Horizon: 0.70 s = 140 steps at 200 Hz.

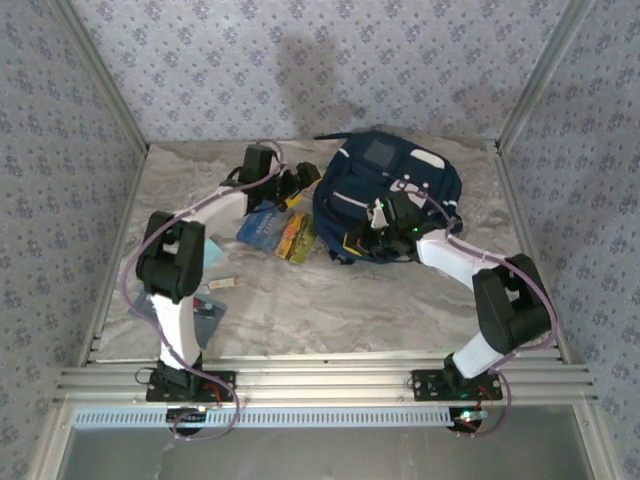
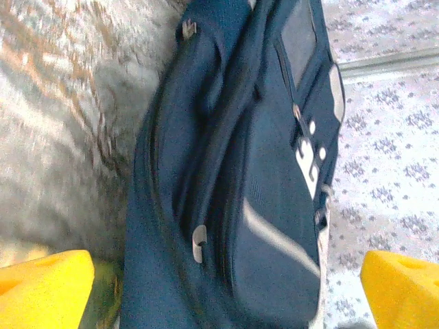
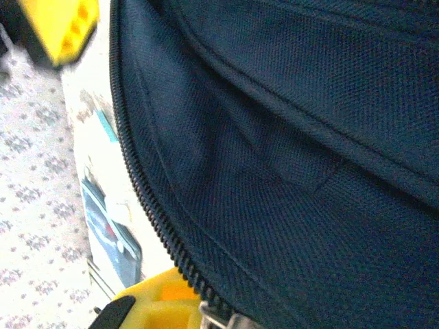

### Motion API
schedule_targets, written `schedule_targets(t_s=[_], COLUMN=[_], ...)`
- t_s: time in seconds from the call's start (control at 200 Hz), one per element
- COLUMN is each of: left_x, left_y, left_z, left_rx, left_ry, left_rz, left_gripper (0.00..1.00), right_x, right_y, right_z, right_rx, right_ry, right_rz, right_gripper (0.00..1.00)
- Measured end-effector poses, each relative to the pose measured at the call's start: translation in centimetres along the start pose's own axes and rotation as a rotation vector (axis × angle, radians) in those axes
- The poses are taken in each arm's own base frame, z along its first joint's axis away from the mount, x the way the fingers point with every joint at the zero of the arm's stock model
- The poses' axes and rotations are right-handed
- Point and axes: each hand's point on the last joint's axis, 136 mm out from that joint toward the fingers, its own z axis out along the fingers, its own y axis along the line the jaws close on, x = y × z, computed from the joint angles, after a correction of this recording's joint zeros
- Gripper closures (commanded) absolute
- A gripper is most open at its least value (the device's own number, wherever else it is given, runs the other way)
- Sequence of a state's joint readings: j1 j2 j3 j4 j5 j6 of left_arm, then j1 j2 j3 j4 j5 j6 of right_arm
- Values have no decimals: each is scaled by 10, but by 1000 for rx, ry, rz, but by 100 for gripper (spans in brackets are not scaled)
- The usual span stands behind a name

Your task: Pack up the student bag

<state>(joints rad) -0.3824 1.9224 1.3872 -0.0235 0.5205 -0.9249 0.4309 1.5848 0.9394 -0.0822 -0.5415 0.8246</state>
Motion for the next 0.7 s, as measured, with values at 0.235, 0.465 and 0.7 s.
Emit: schedule_targets(t_s=[0.235,0.465,0.7], left_x=[43,78,92], left_y=[0,-5,3], left_z=[-32,6,42], left_rx=[8,40,55], left_ry=[-3,54,68], left_rz=[-69,-139,-216], left_gripper=[1,1,15], right_x=[-24,-21,-22], right_y=[19,27,37], right_z=[12,20,10], right_rx=[-47,-67,-87], right_ry=[-47,-40,-57], right_rz=[-8,-1,-5], right_gripper=[100,100,100])
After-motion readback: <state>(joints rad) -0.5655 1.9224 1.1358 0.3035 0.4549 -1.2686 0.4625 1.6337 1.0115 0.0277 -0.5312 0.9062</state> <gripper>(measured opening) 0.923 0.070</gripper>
